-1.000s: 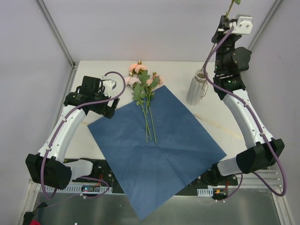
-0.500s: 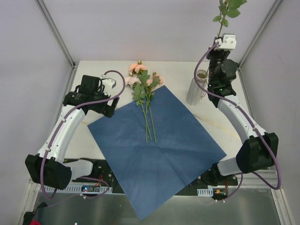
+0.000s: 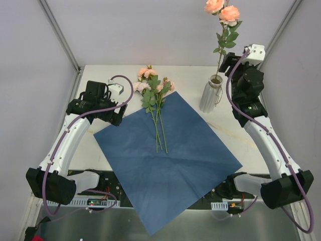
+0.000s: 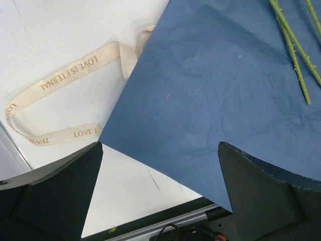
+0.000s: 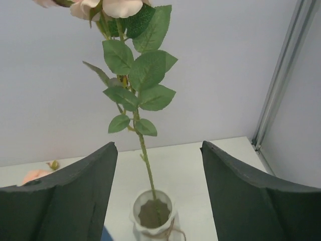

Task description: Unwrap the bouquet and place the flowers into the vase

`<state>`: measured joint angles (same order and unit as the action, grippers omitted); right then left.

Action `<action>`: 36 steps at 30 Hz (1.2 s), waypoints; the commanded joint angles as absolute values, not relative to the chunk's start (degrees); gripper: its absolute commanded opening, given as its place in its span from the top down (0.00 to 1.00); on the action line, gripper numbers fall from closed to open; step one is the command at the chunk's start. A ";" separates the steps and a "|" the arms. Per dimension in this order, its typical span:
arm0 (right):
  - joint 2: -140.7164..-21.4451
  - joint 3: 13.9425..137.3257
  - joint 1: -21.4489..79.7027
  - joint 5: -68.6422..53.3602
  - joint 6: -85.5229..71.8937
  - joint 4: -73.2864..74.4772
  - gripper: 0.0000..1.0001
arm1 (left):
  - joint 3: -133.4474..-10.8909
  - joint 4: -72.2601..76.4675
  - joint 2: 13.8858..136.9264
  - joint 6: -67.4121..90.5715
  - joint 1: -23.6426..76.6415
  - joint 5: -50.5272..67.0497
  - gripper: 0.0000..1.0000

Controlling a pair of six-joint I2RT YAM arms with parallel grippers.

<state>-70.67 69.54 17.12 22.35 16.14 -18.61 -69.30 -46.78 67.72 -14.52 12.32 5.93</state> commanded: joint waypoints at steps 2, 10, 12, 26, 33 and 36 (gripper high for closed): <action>-63.20 67.16 23.87 20.65 8.53 -8.36 0.29 | -71.19 -47.90 65.92 -14.85 12.22 6.68 0.01; -68.80 62.40 39.53 16.80 3.61 1.12 0.36 | -70.58 -47.81 65.48 -15.47 12.22 7.03 0.01; -74.51 63.54 41.30 15.47 2.99 2.98 0.36 | -70.31 -47.90 65.39 -15.73 12.22 6.86 0.01; -108.43 83.66 43.86 3.26 5.10 14.41 0.46 | -69.43 -47.81 63.46 -17.84 12.22 9.23 0.01; -114.34 87.01 43.68 1.67 4.92 15.47 0.49 | -69.34 -47.90 64.25 -17.67 12.22 7.91 0.01; -116.19 87.89 43.24 2.02 4.92 15.99 0.52 | -69.52 -47.81 64.77 -17.32 12.22 7.73 0.01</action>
